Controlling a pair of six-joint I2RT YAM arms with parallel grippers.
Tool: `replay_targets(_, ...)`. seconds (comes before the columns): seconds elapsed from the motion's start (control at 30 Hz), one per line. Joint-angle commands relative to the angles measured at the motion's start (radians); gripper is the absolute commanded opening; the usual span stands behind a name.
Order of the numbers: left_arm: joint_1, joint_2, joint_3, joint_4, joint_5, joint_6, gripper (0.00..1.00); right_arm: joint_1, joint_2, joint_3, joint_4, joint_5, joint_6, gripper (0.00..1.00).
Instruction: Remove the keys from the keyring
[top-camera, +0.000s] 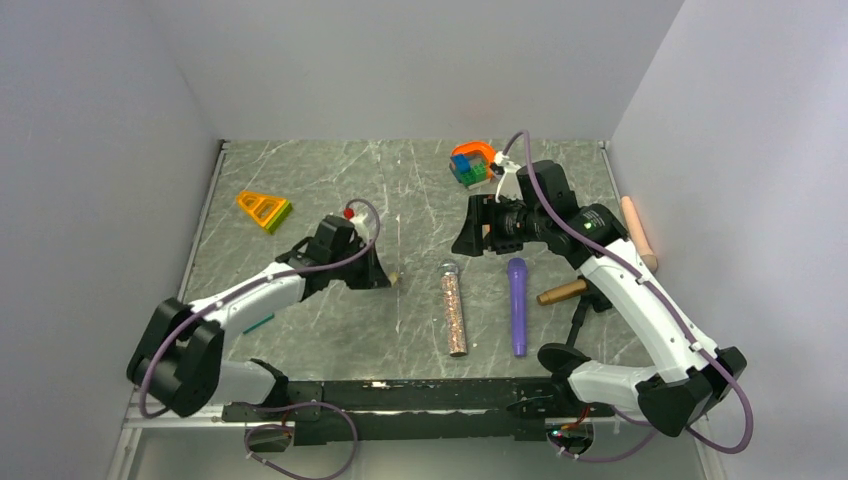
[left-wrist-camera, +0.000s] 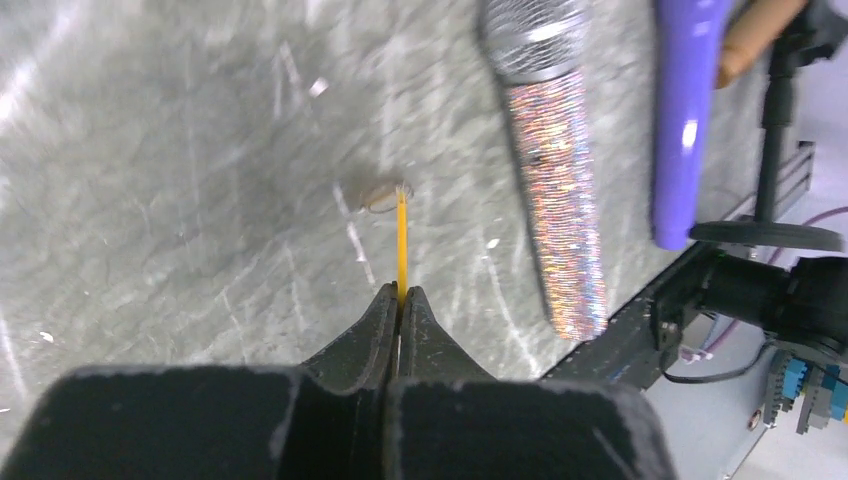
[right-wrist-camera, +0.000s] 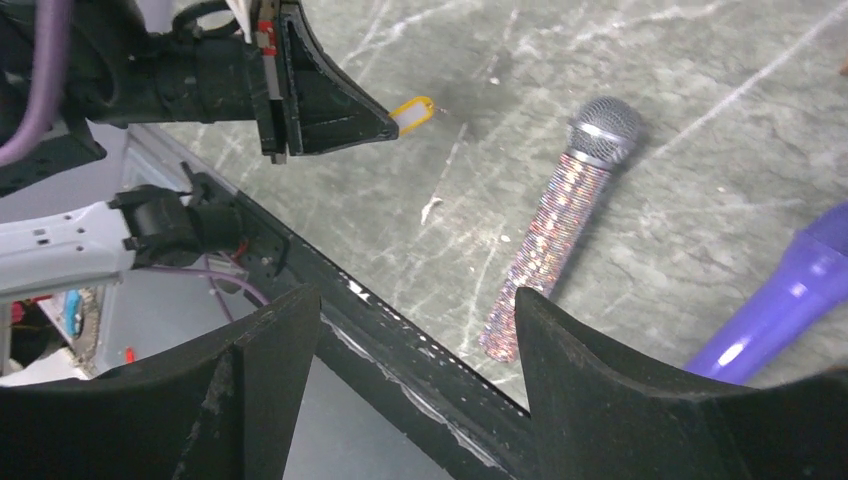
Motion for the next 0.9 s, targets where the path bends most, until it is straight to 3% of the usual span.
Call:
replay_targets(0.0,0.001,-0.123,0.157,-0.185,0.008,0.113,0.00,0.000,-0.048,0.042,0.133,-0.111,0.001,0.75)
replay_targets(0.37,0.000,-0.257,0.511,-0.490,0.022,0.092,0.00,-0.002,-0.089,0.059,0.513,-0.344,0.005,0.77)
replay_targets(0.6,0.001,-0.285,0.663,-0.506,0.062,-0.017,0.00,-0.001,-0.087,0.026,0.750,-0.375,0.053,0.74)
replay_targets(0.87,0.000,-0.302,0.771,-0.478,0.071,-0.160,0.00,-0.001,-0.039,0.038,0.899,-0.453,0.099,0.73)
